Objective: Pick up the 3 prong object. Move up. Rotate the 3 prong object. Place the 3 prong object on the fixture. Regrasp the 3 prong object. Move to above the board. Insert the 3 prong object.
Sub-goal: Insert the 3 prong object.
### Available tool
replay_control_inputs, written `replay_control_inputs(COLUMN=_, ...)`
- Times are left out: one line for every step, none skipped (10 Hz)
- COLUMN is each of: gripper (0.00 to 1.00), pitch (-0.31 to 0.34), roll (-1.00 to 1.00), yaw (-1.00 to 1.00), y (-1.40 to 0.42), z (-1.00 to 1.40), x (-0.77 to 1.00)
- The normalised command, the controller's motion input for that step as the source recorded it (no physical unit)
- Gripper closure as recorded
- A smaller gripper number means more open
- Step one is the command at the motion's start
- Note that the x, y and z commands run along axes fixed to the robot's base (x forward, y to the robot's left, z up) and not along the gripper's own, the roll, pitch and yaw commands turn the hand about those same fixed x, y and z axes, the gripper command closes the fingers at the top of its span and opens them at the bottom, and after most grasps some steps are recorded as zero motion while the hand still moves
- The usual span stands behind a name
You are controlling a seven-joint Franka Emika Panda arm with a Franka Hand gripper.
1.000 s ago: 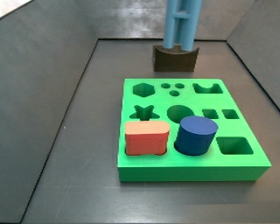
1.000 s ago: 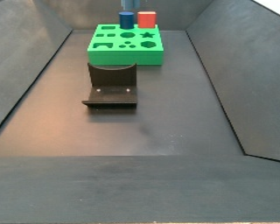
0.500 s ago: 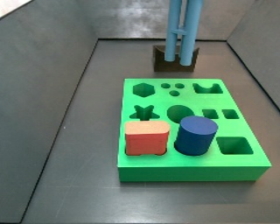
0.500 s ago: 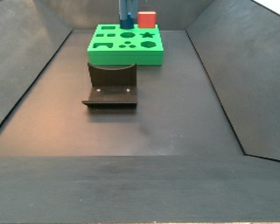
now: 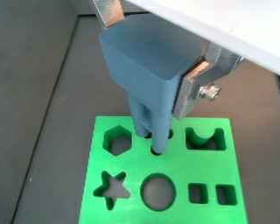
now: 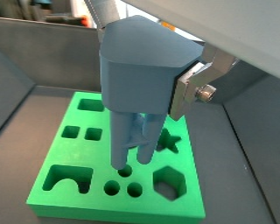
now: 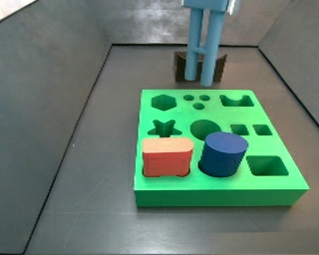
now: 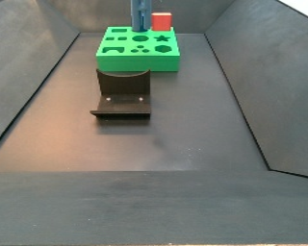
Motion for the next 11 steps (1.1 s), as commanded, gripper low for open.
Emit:
replay_control_inputs(gripper=1.0, pitch=-0.1, roll=0.01, yaw=-0.76, y=0.07, z=-0.35, x=0.04)
replay_control_inputs(gripper=1.0, pitch=-0.073, roll=0.02, yaw=-0.75, y=0.06, z=-0.29, x=0.0)
replay_control_inputs(gripper=1.0, pitch=-0.097, roll=0.0, yaw=-0.76, y=0.03, z=-0.3, x=0.0)
replay_control_inputs(gripper=1.0, pitch=-0.05, roll=0.0, yaw=-0.11, y=0.0, z=-0.04, x=0.0)
replay_control_inputs(gripper=1.0, pitch=-0.046, roll=0.0, yaw=0.0, y=0.0, z=0.0, x=0.0)
replay_control_inputs(gripper=1.0, pitch=-0.02, roll=0.06, yaw=-0.03, y=0.0, z=-0.15, x=0.05)
replay_control_inputs(gripper=1.0, pitch=-0.027, roll=0.07, yaw=-0.09, y=0.0, z=-0.22, x=0.05)
replay_control_inputs(gripper=1.0, pitch=-0.044, roll=0.0, yaw=-0.02, y=0.0, z=-0.11, x=0.02)
replay_control_inputs(gripper=1.0, pitch=-0.05, roll=0.0, yaw=-0.05, y=0.0, z=-0.1, x=0.0)
replay_control_inputs(gripper=1.0, pitch=-0.021, roll=0.02, yaw=-0.08, y=0.01, z=-0.13, x=0.0)
replay_control_inputs(gripper=1.0, pitch=0.0, roll=0.06, yaw=-0.05, y=0.11, z=-0.1, x=0.0)
